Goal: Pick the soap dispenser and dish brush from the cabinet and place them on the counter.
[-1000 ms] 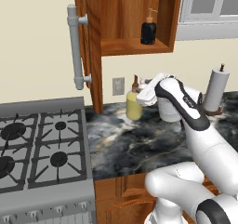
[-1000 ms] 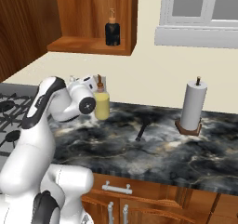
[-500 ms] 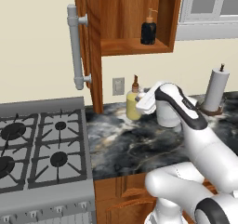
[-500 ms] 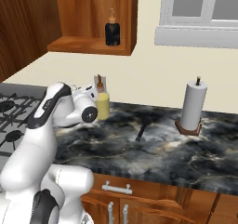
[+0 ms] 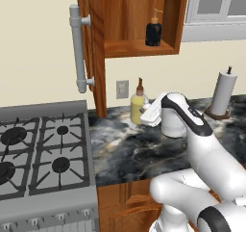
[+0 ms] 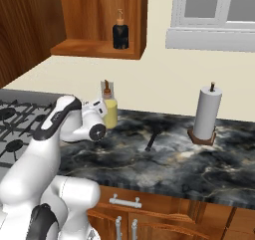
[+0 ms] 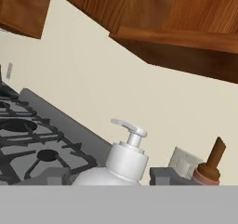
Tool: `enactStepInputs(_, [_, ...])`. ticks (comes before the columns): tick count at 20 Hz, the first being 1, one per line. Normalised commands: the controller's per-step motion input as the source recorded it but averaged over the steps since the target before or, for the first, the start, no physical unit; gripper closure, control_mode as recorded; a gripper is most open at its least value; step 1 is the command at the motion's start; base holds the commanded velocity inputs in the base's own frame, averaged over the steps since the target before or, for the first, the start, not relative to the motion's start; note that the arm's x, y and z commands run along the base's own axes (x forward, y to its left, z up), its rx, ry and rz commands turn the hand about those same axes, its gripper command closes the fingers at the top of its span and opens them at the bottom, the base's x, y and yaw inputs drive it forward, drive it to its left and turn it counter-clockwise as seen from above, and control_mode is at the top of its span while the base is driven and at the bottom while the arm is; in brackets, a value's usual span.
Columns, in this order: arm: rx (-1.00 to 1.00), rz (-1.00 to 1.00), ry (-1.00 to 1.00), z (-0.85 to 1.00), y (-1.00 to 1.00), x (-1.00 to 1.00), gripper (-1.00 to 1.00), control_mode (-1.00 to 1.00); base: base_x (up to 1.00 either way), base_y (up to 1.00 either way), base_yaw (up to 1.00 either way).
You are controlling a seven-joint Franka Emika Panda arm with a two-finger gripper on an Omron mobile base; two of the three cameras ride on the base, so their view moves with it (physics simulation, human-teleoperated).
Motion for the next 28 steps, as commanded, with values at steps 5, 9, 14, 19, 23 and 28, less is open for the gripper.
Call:
enactStepInputs(5, [-0.02,0.0,0.0,-0.18,-0.05,0.0,1.0,-1.0,0.0,0.0,0.0])
enactStepInputs(9, [-0.01,0.0,0.0,-0.11,0.0,0.0,1.0,-1.0,0.0,0.0,0.0])
enactStepInputs(14, [-0.1,0.0,0.07,-0.31,-0.03,0.0,1.0,-1.0,0.0,0.0,0.0])
enactStepInputs(19, [-0.16,0.0,0.12,-0.5,-0.01,0.0,1.0,-1.0,0.0,0.0,0.0])
enactStepInputs(23, [-0.15,-0.01,0.11,-0.46,0.0,0.0,1.0,-1.0,0.0,0.0,0.0])
enactStepInputs(28, [-0.02,0.0,0.02,-0.22,-0.09,0.0,1.0,-1.0,0.0,0.0,0.0])
